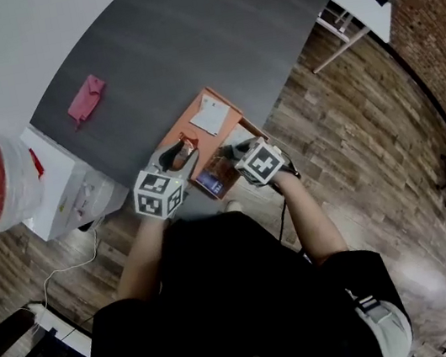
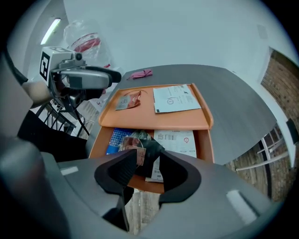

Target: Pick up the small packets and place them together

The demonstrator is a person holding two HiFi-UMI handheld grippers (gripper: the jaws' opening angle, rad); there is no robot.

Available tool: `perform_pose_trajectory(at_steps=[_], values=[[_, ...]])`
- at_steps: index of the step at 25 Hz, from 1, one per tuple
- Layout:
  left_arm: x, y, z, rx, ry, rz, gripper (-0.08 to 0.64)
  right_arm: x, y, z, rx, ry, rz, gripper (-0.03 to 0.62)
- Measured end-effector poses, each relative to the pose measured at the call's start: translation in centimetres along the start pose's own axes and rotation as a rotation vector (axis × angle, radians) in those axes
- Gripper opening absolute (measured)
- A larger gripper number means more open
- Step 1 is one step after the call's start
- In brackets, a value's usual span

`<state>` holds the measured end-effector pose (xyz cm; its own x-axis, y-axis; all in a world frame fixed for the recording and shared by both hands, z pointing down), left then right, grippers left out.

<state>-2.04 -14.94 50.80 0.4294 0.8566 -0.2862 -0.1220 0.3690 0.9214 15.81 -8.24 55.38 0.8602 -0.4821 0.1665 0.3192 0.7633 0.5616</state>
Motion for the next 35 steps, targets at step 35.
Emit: perform_pose_trajectory(at_steps=[35], values=[[-0.8,3.3,-1.9,-0.042,-0.014,-0.11,0.158,-0.9,1.8,1.8,-0.221,0.016,-0.143,0.003]])
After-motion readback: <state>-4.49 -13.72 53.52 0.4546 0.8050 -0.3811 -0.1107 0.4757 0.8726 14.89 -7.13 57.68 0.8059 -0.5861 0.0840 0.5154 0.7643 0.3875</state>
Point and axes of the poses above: the fingertips, and each gripper's own axes: z forward along the fingers, x to its right, y out of its underside, the point moved 8 cm from there along -z, backward along the fingers, and after that the axes turned 11 degrees about x, right-handed, at the moved point
